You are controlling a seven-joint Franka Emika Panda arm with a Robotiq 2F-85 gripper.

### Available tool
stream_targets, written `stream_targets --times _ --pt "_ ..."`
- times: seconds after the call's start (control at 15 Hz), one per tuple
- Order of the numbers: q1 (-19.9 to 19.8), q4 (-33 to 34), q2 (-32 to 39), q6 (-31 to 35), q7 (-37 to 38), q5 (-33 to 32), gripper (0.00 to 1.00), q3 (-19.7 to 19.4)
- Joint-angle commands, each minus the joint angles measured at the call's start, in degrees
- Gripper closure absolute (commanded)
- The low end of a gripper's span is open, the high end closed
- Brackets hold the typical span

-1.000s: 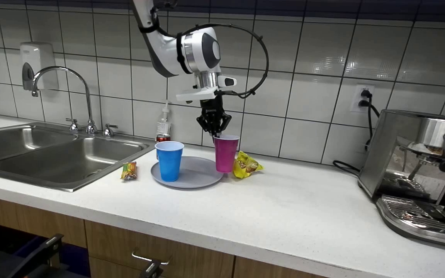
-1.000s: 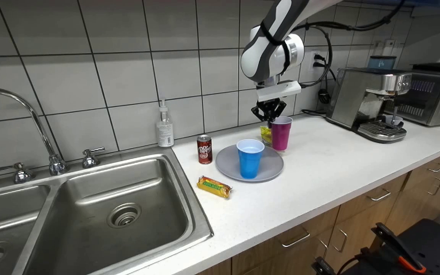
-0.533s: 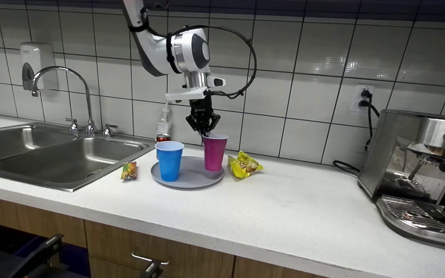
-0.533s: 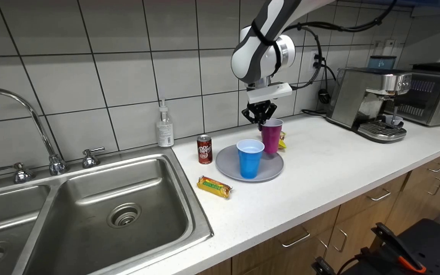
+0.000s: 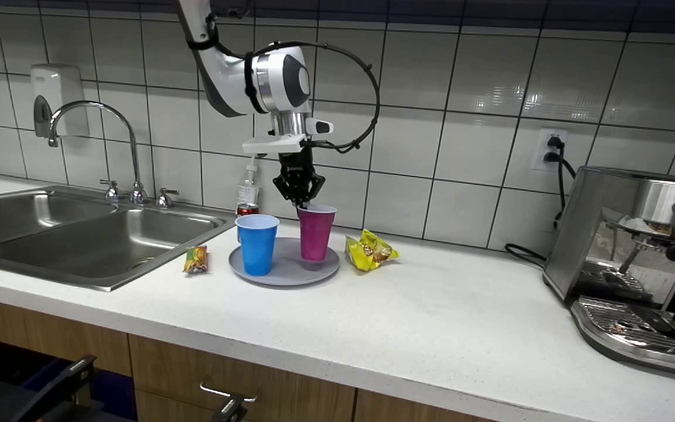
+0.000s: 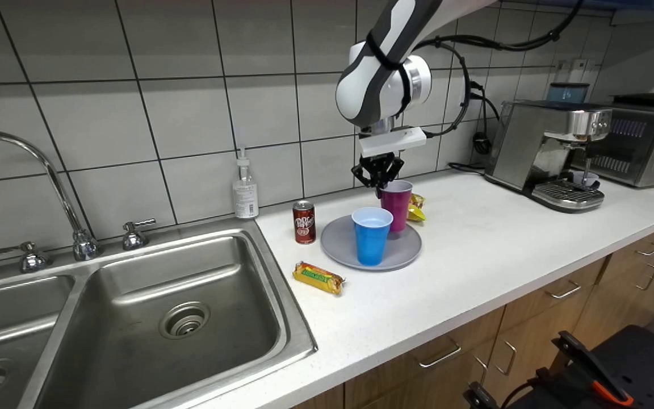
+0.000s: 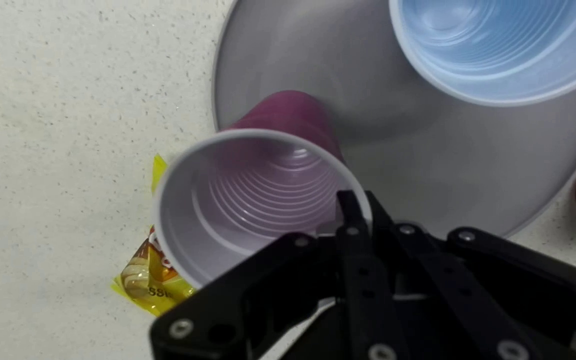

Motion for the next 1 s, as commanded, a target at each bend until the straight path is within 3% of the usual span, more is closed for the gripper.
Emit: stream_targets --times 0.0,0.6,0.67,0.73,0.93 --pt "0.0 1.1 1.0 1.2 1.9 0.7 0.99 0.5" --pt "0.2 1.6 2.3 2.6 2.1 1.5 0.99 0.4" --pt "0.2 1.7 2.4 2.5 2.2 1.4 0.70 0.3" --pt "0.3 1.5 2.4 3.2 2.3 1.2 0.68 0.2" --pt "0.4 1.3 2.4 3.7 2.2 1.0 0.47 0.2"
